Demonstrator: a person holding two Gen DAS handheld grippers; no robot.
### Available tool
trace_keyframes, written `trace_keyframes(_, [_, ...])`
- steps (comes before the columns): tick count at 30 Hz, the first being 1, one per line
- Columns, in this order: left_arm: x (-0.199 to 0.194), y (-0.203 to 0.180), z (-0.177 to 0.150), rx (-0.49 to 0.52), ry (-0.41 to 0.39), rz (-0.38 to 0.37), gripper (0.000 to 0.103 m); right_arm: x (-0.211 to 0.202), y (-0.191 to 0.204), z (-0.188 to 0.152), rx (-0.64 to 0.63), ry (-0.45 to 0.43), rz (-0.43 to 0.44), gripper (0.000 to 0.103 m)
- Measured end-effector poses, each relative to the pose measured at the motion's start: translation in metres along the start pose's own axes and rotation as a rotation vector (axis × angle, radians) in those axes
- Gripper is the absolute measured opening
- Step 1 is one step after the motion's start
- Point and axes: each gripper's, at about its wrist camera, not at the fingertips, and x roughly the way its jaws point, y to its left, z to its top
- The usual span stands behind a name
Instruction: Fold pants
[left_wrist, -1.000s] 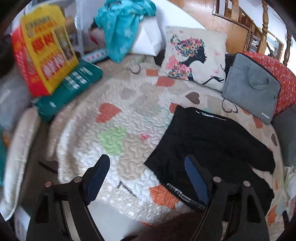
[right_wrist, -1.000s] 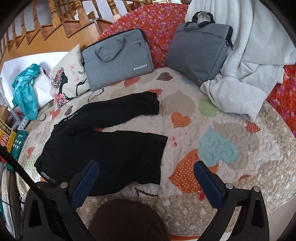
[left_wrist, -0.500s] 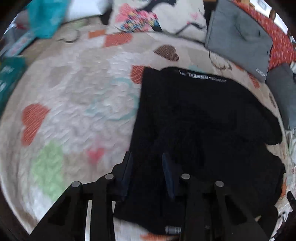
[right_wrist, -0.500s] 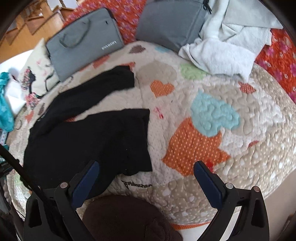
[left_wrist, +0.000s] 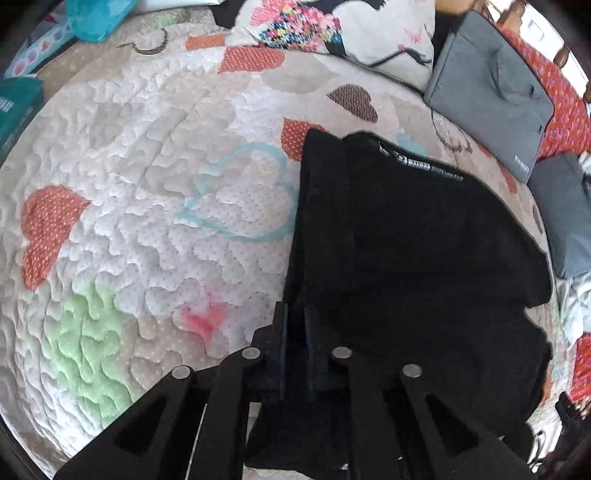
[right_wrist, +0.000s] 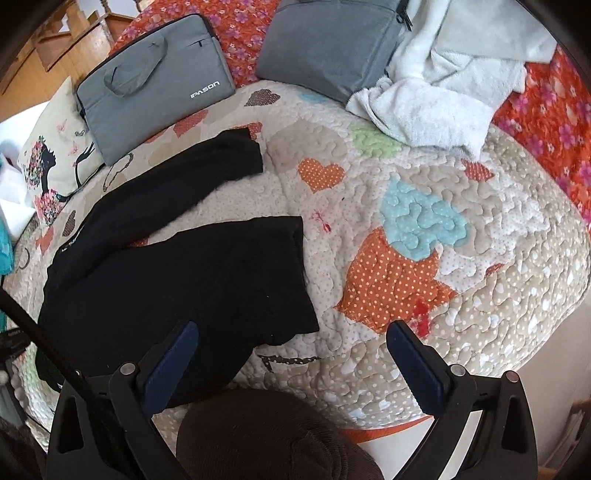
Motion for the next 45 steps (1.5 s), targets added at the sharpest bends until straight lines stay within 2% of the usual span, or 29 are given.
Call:
trace_keyframes(2, [-0.015, 0.017, 0.0, -0.082, -0.041, -0.086, 0.013, 0.004, -0.006, 0.005, 0.013, 0.002, 0.023, 0.103])
trace_keyframes(5, [-0.036, 0.038, -0.004, -0.148, -0.095, -0.114, 0.021, 0.015, -0.021, 0.02, 0.04, 0.016, 0.078, 0.103])
trace_keyframes(6, [-0.041, 0.039, -0.007, -0.144, -0.105, -0.099, 0.024, 0.018, -0.023, 0.022, 0.046, 0.022, 0.089, 0.103])
trace_keyframes(8, [-0.049, 0.04, -0.017, -0.109, -0.122, -0.038, 0.039, 0.03, -0.027, 0.029, 0.049, 0.034, 0.122, 0.103])
trace_keyframes(10, [-0.048, 0.038, -0.031, -0.079, -0.114, -0.008, 0.047, 0.045, -0.027, 0.035, 0.046, 0.051, 0.153, 0.103])
trace_keyframes(12, [-0.034, 0.032, -0.047, -0.046, -0.069, 0.052, 0.049, 0.065, -0.023, 0.038, 0.042, 0.09, 0.189, 0.103])
trace_keyframes(14, [-0.021, 0.022, -0.062, 0.002, -0.051, 0.115, 0.05, 0.079, -0.01, 0.04, -0.016, 0.108, 0.135, 0.103])
trace_keyframes(16, [-0.024, 0.012, -0.068, 0.037, -0.086, 0.165, 0.05, 0.079, 0.002, 0.041, -0.079, 0.117, 0.096, 0.099])
trace_keyframes(18, [-0.031, 0.011, -0.068, 0.017, -0.075, 0.171, 0.049, 0.076, 0.011, 0.045, -0.14, 0.139, 0.085, 0.041])
trace_keyframes(19, [-0.037, 0.012, -0.068, 0.001, -0.082, 0.164, 0.049, 0.073, 0.011, 0.046, -0.151, 0.148, 0.072, 0.038])
trace_keyframes(20, [-0.047, 0.012, -0.069, -0.009, -0.098, 0.163, 0.049, 0.07, 0.007, 0.049, -0.147, 0.154, 0.098, 0.026])
trace_keyframes(21, [-0.055, 0.01, -0.069, -0.011, -0.116, 0.167, 0.049, 0.067, 0.003, 0.05, -0.139, 0.16, 0.113, 0.019])
trace_keyframes(23, [-0.081, 0.008, -0.073, -0.007, -0.169, 0.171, 0.049, 0.062, -0.01, 0.053, -0.115, 0.136, 0.047, 0.019])
trace_keyframes(25, [-0.096, 0.002, -0.075, -0.002, -0.194, 0.168, 0.049, 0.059, -0.029, 0.057, -0.058, 0.138, 0.034, 0.019])
trace_keyframes(28, [-0.12, -0.011, -0.067, 0.025, -0.227, 0.162, 0.049, 0.039, -0.049, 0.065, 0.009, 0.103, 0.088, 0.021])
trace_keyframes(30, [-0.137, -0.024, -0.055, 0.07, -0.263, 0.161, 0.049, 0.005, -0.043, 0.073, -0.028, 0.012, 0.105, 0.023])
trace_keyframes(31, [-0.14, -0.03, -0.049, 0.082, -0.276, 0.162, 0.05, -0.021, -0.035, 0.077, -0.069, -0.077, 0.105, 0.028])
trace_keyframes(32, [-0.148, -0.039, -0.039, 0.101, -0.298, 0.159, 0.052, -0.037, -0.027, 0.079, -0.097, -0.143, 0.091, 0.05])
trace_keyframes(33, [-0.15, -0.045, -0.033, 0.108, -0.306, 0.155, 0.054, -0.06, -0.015, 0.079, -0.136, -0.247, 0.063, 0.084])
trace_keyframes(34, [-0.151, -0.051, -0.023, 0.114, -0.314, 0.145, 0.059, -0.084, -0.004, 0.079, -0.179, -0.382, 0.039, 0.1])
trace_keyframes(36, [-0.151, -0.063, -0.007, 0.132, -0.324, 0.123, 0.064, -0.106, 0.012, 0.082, -0.234, -0.552, 0.077, 0.103])
trace_keyframes(37, [-0.148, -0.069, 0.001, 0.145, -0.326, 0.119, 0.066, -0.107, 0.017, 0.087, -0.245, -0.56, 0.129, 0.103])
trace_keyframes(38, [-0.142, -0.075, 0.009, 0.16, -0.325, 0.122, 0.066, -0.092, 0.023, 0.104, -0.237, -0.439, 0.216, 0.103])
trace_keyframes(39, [-0.136, -0.08, 0.016, 0.173, -0.321, 0.126, 0.066, -0.078, 0.027, 0.114, -0.219, -0.327, 0.262, 0.101])
trace_keyframes(40, [-0.124, -0.085, 0.026, 0.189, -0.307, 0.129, 0.066, -0.051, 0.031, 0.128, -0.178, -0.174, 0.331, 0.094])
trace_keyframes(41, [-0.114, -0.088, 0.033, 0.196, -0.29, 0.126, 0.066, -0.038, 0.034, 0.132, -0.161, -0.124, 0.352, 0.067])
trace_keyframes(42, [-0.107, -0.09, 0.038, 0.199, -0.275, 0.121, 0.066, -0.022, 0.038, 0.138, -0.165, -0.082, 0.345, 0.056])
trace_keyframes(44, [-0.08, -0.094, 0.053, 0.215, -0.225, 0.103, 0.066, 0.01, 0.053, 0.151, -0.218, -0.053, 0.299, 0.057])
trace_keyframes(45, [-0.069, -0.096, 0.058, 0.226, -0.204, 0.099, 0.066, 0.018, 0.055, 0.153, -0.224, -0.037, 0.308, 0.056])
